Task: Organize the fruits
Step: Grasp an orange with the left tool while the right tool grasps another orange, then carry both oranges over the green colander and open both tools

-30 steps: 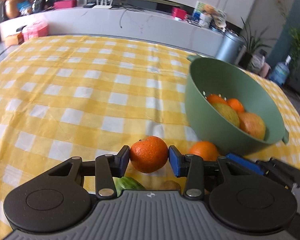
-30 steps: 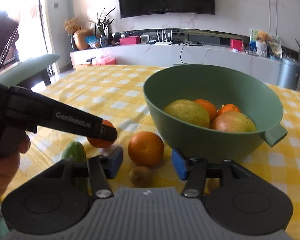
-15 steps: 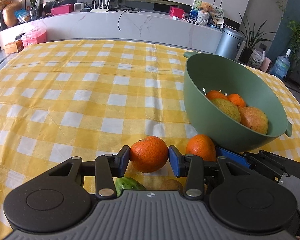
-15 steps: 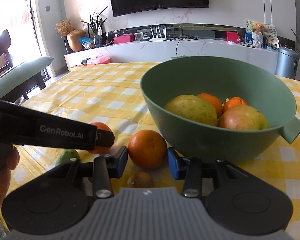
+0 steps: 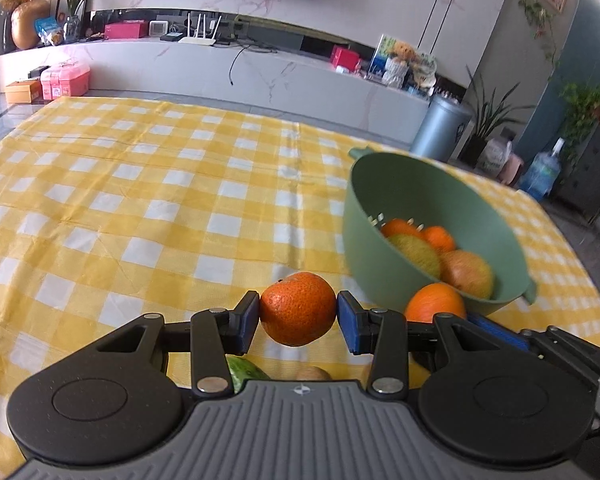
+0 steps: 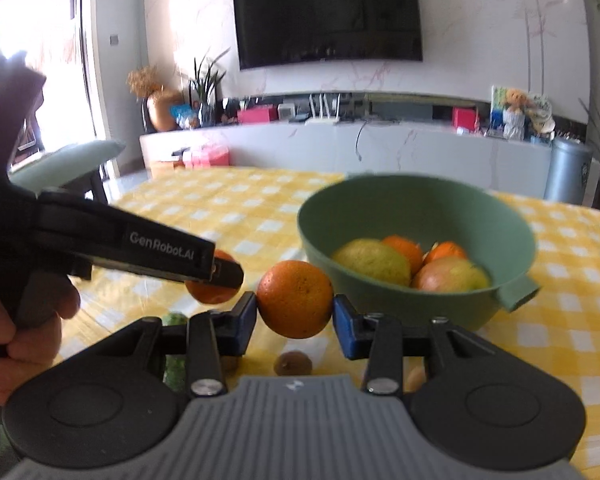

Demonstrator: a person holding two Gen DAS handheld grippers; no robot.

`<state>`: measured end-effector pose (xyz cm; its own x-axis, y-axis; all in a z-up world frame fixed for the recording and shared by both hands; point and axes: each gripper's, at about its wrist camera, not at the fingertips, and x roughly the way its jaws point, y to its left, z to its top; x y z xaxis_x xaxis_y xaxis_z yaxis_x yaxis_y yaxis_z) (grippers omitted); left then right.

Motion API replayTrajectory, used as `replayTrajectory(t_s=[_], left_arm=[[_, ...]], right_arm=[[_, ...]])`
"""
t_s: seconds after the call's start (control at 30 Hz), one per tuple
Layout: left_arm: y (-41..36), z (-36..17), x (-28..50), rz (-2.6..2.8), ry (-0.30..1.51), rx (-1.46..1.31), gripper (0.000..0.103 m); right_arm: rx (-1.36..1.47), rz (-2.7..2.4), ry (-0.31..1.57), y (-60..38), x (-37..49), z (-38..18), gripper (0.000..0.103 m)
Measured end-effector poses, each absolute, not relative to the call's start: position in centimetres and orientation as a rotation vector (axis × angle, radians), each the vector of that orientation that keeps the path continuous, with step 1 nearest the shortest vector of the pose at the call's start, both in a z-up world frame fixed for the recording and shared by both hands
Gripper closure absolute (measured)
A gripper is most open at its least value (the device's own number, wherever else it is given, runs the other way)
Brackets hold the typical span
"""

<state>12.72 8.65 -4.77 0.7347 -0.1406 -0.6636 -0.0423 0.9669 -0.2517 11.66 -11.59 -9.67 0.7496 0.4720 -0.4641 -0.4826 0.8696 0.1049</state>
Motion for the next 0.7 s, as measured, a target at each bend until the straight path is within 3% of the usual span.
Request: replayTrajectory(t_s=[0.3,0.7], left_arm=[[6.3,-1.8,12.6,-0.121,0.671,-0.223,0.056],[1.2,-0.6,16.0,-0.128,0.682,-0.014,0.056]], right_arm=[[0.013,0.443,0.373,-14.9,10.6,-6.4,0.065],[0.033,0.328,0.374,-18.7,14.2,-5.2,0.065]])
